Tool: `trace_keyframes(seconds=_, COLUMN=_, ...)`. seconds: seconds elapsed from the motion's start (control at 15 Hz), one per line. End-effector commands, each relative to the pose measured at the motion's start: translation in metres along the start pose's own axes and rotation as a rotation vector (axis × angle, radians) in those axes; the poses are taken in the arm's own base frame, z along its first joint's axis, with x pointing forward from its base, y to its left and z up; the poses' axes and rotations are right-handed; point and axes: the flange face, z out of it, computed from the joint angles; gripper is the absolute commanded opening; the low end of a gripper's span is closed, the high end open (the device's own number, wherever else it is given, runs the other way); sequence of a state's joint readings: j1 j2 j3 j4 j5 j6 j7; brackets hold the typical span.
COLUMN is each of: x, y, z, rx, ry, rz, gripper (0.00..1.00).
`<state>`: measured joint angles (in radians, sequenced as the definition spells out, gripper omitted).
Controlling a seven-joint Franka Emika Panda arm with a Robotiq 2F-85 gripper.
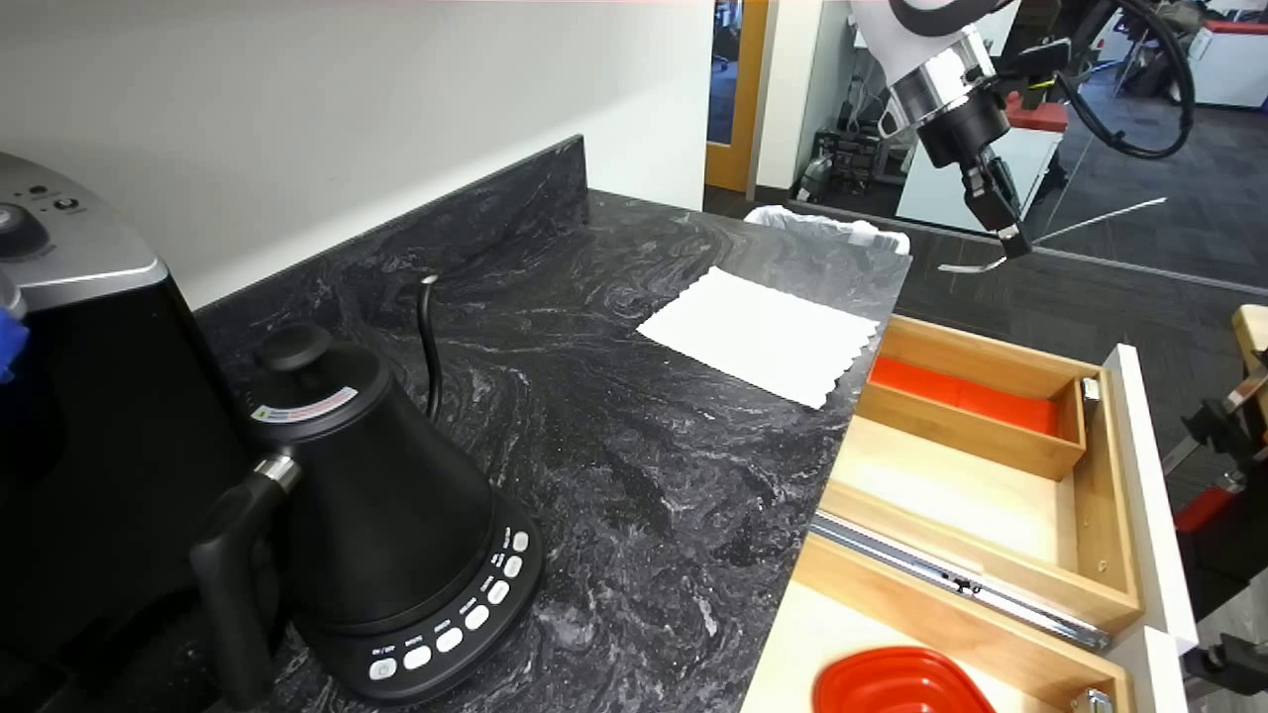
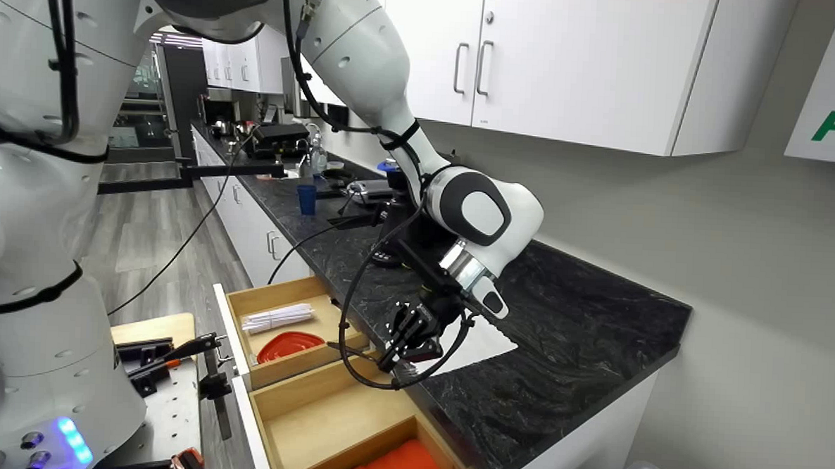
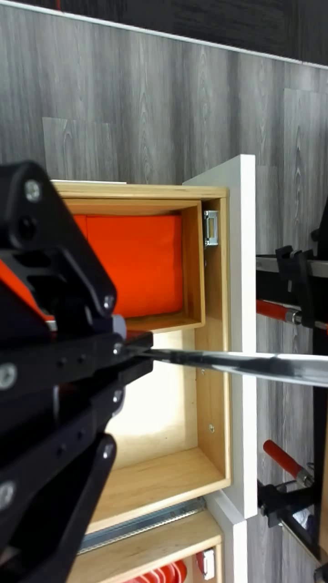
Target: Put the silver fork inside the open drawer on the right
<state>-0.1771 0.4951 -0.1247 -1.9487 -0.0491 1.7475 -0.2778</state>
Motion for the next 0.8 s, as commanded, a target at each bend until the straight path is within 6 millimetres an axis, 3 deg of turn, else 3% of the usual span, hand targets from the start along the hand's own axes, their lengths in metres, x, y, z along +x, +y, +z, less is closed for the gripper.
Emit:
trace_keyframes(seconds=0.0, x=-0.028, y=0.015, z=-0.007, rx=-0.027, ry=-0.001, rz=-0.073, gripper=0.05)
trace_keyframes(seconds=0.47, x=-0.057, y=0.056, z=0.001, rx=-0.001, ry=0.014, rz=-0.116, gripper=0.05)
trace_keyframes(seconds=0.73, x=-0.072, y=0.062, z=0.013, rx=0.013, ry=0.0, rz=-0.102, gripper=0.04)
